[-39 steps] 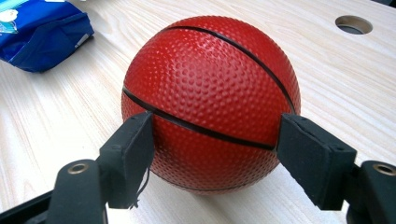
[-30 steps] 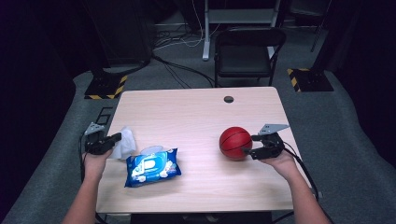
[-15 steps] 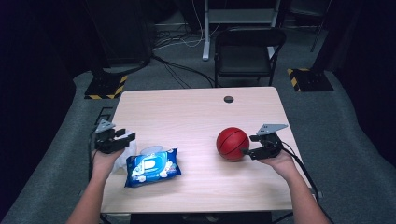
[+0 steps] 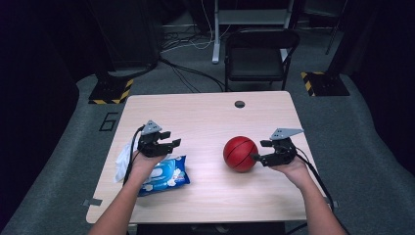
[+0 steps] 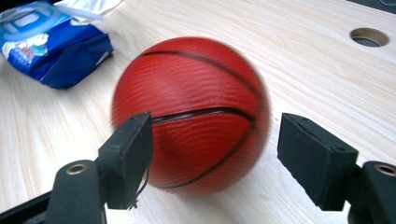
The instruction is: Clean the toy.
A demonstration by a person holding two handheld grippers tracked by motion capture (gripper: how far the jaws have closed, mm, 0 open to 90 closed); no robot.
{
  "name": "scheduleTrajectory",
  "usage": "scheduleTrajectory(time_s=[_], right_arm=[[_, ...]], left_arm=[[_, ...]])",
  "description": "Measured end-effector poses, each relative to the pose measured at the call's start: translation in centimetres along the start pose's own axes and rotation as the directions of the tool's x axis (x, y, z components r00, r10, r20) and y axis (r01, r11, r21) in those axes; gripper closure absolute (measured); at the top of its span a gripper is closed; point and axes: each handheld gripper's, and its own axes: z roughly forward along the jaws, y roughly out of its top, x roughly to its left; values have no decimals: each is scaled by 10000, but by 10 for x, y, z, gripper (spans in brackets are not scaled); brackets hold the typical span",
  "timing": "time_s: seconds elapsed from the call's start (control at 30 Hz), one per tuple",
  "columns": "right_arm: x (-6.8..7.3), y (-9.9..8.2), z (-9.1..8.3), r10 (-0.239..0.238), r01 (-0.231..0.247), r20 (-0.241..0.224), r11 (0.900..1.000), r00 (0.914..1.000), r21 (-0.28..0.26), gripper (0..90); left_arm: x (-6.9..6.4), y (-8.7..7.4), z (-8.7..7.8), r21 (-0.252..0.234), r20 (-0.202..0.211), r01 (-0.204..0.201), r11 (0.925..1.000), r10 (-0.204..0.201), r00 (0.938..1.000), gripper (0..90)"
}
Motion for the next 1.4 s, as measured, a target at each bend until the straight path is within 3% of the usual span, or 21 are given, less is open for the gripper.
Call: scheduleTrajectory(time_s=[0.1,0.2,0.33,0.5,0.57,0.67,0.9,1.03,1.13,1.4], right_arm=[[3,5,0,80,-81,179,10000,9998,29,265],[11,8,7,-317,309,184,9985,9993,448,274],[15,9,12,-361,362,-34,9987,9993,365,277],[18,10,16,-301,305,-160,9992,9994,267,277],[19,11,17,-357,362,-190,9990,9992,279,277],[20,10,16,-404,406,-96,9987,9991,310,278],[20,11,13,-468,468,7,9985,9989,278,276],[18,12,10,-326,326,14,9995,9995,-46,275],[17,11,13,-433,430,160,9988,9989,222,271],[17,11,12,-477,475,143,9987,9988,177,273]], left_arm=[[-17,4,13,-37,501,36,10000,-34,9987,418],[-39,8,27,69,952,-261,9996,253,9951,417],[-64,11,46,224,1519,-515,9984,475,9873,412],[-87,14,67,414,2105,-827,9957,722,9749,409],[-90,14,73,564,2101,-912,9942,775,9746,411],[-88,13,76,515,2184,-675,9964,547,9743,411],[-88,13,79,661,2084,-775,9948,621,9761,413],[-90,11,83,735,2120,-812,9940,640,9752,413],[-91,11,83,757,2041,-892,9931,721,9763,414],[-90,12,83,687,2041,-860,9939,704,9764,414]])
